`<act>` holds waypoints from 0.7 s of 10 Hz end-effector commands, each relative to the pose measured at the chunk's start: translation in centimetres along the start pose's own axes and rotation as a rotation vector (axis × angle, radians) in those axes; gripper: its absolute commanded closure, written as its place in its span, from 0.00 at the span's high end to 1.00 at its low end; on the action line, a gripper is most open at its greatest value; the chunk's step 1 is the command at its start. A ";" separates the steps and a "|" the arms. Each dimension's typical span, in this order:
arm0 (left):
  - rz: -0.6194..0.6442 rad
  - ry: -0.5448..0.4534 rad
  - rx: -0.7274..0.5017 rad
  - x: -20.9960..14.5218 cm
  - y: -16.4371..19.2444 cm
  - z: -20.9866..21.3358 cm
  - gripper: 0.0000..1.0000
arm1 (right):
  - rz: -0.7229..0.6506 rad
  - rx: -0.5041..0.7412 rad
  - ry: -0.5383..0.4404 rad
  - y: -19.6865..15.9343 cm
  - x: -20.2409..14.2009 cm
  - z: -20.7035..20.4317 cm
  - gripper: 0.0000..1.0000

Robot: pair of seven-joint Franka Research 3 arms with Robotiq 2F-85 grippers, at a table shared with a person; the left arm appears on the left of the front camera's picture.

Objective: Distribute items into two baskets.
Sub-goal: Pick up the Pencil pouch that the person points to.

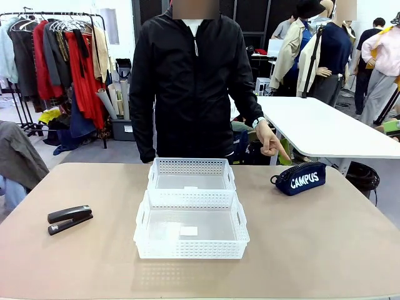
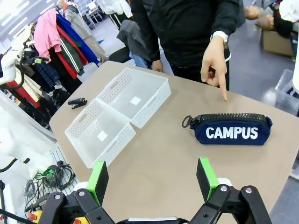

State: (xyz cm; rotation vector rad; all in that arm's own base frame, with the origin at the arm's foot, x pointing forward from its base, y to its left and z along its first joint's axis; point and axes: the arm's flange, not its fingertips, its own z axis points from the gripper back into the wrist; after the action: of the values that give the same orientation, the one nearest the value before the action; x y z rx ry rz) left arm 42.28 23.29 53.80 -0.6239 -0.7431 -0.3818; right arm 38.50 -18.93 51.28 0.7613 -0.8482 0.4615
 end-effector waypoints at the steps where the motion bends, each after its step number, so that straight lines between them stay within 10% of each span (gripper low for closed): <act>1: 0.001 -0.002 0.004 0.1 0.0 0.0 1.00 | 0.004 0.003 -0.002 0.2 0.1 0.0 1.00; 7: 0.001 -0.002 0.004 0.1 0.0 0.0 1.00 | 0.004 0.003 -0.002 0.2 0.1 0.0 1.00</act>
State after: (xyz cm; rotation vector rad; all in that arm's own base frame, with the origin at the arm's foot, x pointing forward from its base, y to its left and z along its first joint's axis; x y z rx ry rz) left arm 42.28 23.29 53.80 -0.6239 -0.7431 -0.3817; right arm 38.50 -18.93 51.28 0.7613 -0.8482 0.4615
